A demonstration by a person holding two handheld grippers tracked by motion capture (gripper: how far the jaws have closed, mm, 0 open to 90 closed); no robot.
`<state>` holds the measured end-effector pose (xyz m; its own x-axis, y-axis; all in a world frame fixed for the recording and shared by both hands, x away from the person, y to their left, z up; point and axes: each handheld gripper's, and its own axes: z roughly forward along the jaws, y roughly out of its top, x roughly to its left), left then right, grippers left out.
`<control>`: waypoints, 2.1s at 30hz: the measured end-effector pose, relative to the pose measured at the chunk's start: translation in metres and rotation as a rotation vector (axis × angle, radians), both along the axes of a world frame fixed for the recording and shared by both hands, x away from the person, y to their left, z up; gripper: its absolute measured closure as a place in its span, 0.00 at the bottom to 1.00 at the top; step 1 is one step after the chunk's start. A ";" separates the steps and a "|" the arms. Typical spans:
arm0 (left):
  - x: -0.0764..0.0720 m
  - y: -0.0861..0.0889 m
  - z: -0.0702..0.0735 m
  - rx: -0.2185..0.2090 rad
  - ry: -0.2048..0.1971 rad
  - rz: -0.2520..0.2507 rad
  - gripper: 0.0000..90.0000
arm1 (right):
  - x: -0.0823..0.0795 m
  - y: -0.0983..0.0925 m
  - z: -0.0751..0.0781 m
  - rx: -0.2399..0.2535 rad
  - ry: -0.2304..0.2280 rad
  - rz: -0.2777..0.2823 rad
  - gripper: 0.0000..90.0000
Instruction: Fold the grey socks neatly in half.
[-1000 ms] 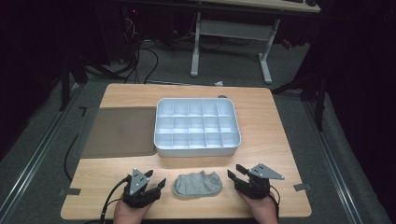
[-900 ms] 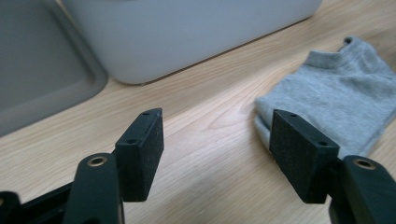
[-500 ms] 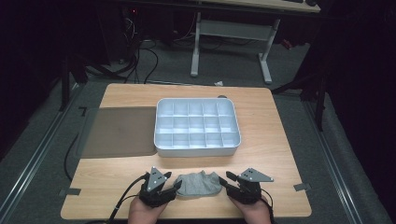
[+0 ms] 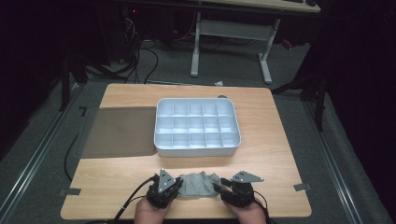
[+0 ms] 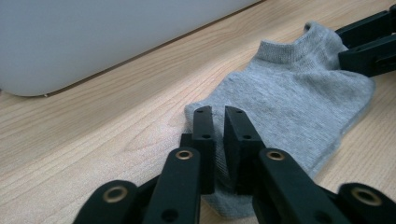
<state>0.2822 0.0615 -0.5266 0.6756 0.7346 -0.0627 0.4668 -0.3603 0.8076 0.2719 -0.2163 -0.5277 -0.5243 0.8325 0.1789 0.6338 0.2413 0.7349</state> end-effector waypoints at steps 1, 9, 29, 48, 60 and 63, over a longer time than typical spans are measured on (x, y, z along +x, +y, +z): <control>-0.002 0.002 0.000 -0.004 0.000 0.004 0.94 | 0.001 0.002 -0.002 -0.016 0.002 -0.004 0.67; -0.027 0.012 -0.005 0.051 -0.007 0.012 0.95 | -0.001 0.007 -0.003 -0.078 -0.037 0.006 0.75; -0.023 0.032 -0.010 -0.038 0.067 0.063 0.95 | -0.003 0.010 -0.003 -0.083 -0.046 0.107 0.82; 0.003 0.014 -0.006 0.082 -0.015 -0.032 0.96 | 0.007 0.003 0.001 -0.063 -0.062 0.056 0.96; 0.021 0.024 -0.007 0.051 0.010 -0.008 0.94 | 0.024 0.010 0.004 -0.048 -0.056 0.045 0.96; 0.021 0.024 -0.006 0.057 0.011 0.008 0.94 | 0.017 0.009 0.007 -0.025 -0.074 0.051 0.96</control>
<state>0.3028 0.0857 -0.5325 0.6695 0.7423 -0.0276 0.4783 -0.4024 0.7805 0.2887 -0.2076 -0.5202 -0.5774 0.8079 0.1178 0.5643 0.2906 0.7727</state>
